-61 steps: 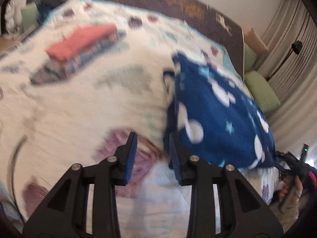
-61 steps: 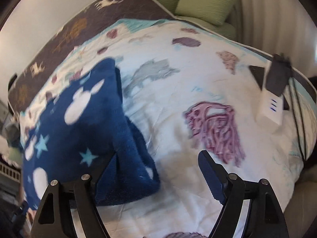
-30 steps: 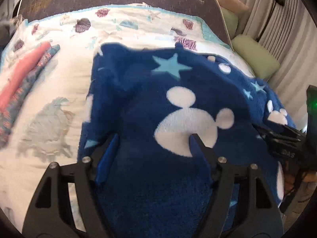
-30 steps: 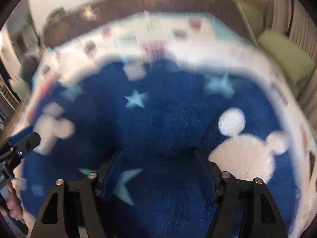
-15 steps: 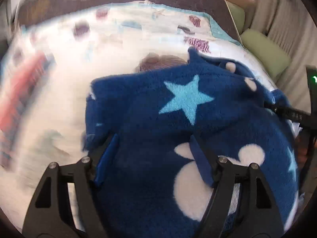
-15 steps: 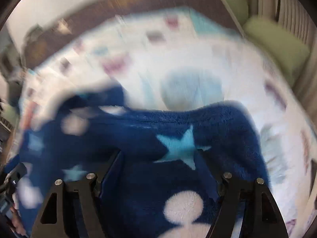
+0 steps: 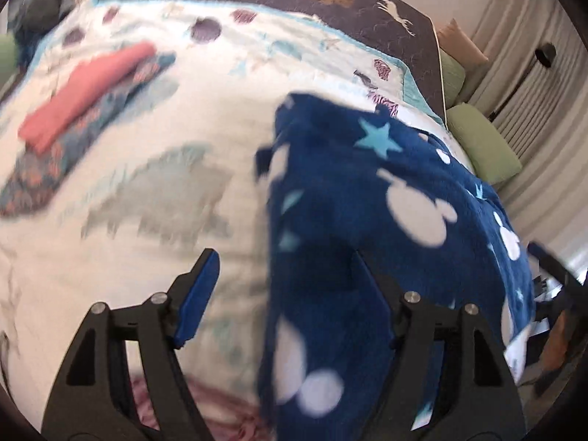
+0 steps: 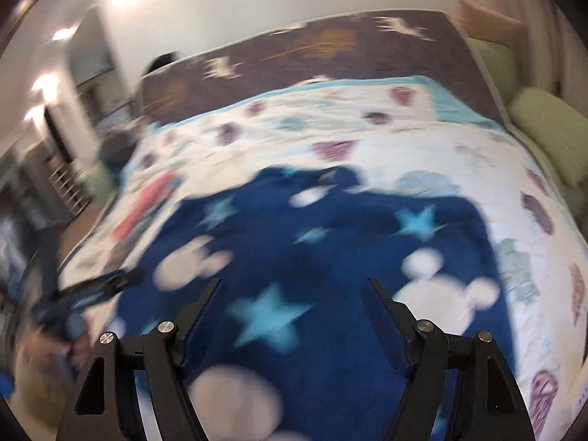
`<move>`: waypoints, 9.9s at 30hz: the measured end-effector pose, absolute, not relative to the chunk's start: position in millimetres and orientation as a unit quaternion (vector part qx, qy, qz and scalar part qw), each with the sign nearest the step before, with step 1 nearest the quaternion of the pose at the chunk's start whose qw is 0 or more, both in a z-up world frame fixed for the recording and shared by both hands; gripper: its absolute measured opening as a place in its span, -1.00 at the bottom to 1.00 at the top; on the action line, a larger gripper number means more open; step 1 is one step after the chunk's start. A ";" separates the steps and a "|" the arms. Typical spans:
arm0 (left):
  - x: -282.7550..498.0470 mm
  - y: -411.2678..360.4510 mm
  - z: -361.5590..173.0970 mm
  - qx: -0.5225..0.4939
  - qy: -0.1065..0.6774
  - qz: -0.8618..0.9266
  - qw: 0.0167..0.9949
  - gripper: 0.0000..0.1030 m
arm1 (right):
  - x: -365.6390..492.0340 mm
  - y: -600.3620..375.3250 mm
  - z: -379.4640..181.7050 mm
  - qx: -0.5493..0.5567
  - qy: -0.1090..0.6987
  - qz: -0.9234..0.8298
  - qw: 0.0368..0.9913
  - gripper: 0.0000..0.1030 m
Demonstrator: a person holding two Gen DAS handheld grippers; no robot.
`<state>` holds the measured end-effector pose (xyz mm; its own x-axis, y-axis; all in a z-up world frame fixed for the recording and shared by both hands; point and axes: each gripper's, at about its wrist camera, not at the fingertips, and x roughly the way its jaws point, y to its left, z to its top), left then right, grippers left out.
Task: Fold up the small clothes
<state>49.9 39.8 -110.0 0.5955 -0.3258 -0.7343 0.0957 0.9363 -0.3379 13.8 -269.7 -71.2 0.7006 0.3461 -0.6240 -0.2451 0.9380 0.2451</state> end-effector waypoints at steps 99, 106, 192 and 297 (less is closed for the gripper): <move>-4.1 147.5 -89.4 -0.238 0.413 -0.213 0.853 0.14 | -41.1 19.2 -172.3 -0.352 0.284 0.123 0.883 -0.12; 42.3 115.8 -81.0 -0.265 0.412 -0.297 0.820 0.41 | -50.0 -29.5 -120.0 -0.230 0.297 0.162 0.912 -0.59; 38.0 -270.8 -46.7 0.128 0.369 -0.365 0.845 0.30 | -160.3 -449.4 -93.0 0.272 0.233 -0.046 0.933 -0.21; 110.5 -159.4 -77.4 -0.106 0.490 -0.340 0.796 0.97 | -7.8 -480.2 -116.8 0.286 0.422 0.099 0.855 0.94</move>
